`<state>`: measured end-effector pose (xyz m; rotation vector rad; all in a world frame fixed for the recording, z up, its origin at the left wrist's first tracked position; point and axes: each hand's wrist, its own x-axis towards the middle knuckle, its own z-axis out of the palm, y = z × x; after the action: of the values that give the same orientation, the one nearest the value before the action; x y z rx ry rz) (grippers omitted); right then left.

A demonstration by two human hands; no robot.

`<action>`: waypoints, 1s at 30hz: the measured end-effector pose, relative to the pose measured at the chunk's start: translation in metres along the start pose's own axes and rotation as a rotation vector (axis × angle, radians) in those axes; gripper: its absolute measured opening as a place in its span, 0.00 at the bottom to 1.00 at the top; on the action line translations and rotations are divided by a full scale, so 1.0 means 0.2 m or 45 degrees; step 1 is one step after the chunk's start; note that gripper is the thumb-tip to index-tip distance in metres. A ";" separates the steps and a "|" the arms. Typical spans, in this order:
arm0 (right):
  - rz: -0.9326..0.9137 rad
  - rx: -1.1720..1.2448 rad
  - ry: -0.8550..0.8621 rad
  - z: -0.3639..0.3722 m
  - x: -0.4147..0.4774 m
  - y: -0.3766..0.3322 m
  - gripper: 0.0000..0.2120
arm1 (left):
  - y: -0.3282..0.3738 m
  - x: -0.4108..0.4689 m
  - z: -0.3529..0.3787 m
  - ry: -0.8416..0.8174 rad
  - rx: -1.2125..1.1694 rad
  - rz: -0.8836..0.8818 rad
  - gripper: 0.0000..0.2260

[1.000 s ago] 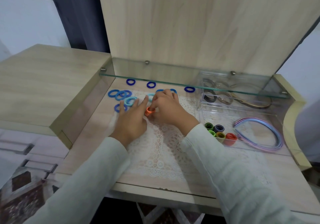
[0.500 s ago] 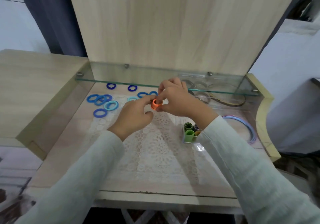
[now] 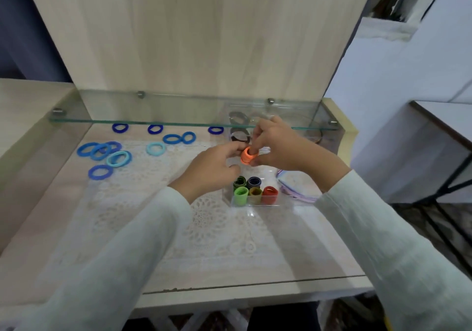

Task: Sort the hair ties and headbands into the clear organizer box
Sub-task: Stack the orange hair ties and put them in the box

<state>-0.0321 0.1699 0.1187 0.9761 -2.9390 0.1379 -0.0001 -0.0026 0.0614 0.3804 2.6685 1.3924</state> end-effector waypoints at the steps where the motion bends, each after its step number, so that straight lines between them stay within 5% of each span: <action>1: -0.001 -0.004 0.004 0.00 -0.02 0.02 0.12 | 0.01 0.00 0.02 -0.014 0.004 0.004 0.27; 10: 0.125 0.047 -0.001 0.10 -0.17 0.14 0.13 | 0.01 -0.01 0.11 -0.052 0.085 0.057 0.25; 23: 0.159 0.067 -0.370 0.18 -0.11 0.17 0.11 | -0.06 0.02 0.12 -0.051 0.186 0.094 0.25; 30: 0.185 0.007 -0.494 0.16 -0.12 0.15 0.20 | -0.07 0.05 0.12 0.022 0.306 0.132 0.22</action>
<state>-0.0319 0.2054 0.0833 0.8746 -3.3633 -0.0453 -0.0062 0.0122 0.0361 0.5380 2.8761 1.1035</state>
